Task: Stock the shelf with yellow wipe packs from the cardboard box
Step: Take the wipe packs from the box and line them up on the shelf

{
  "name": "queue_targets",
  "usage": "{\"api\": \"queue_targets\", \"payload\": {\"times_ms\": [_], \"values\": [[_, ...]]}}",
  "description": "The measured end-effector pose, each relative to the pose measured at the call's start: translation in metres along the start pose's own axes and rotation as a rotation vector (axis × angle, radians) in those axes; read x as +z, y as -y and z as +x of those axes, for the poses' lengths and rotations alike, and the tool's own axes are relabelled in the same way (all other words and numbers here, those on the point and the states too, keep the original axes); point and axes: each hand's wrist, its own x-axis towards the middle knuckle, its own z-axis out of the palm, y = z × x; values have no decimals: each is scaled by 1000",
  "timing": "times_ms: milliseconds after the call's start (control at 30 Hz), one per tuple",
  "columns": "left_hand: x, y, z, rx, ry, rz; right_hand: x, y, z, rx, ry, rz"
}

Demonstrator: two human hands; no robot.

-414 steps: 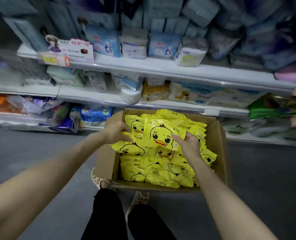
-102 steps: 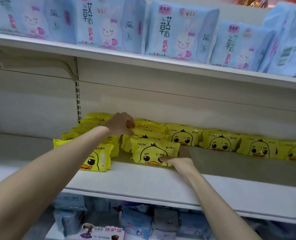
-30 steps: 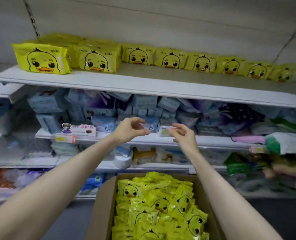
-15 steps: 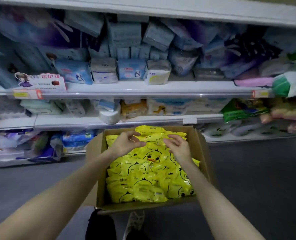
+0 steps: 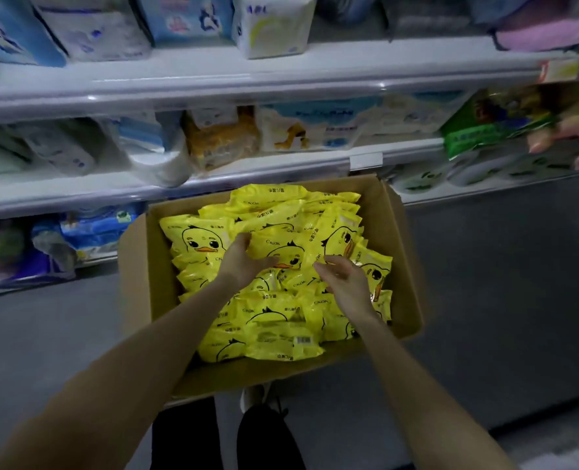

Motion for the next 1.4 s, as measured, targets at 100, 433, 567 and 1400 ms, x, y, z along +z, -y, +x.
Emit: {"api": "queue_targets", "payload": {"times_ms": [100,433,567,1400], "values": [[13,2,10,-21,-25,71,5,-9,7,38,-12,16],[10,6,15,-39,-34,0,17,-7,13,87,6,65],[-24,-1,-2,-47,-6,-71,20,5,10,70,50,62],[-17,13,24,-119,-219,-180,-15,2,24,144,-6,20]]}}
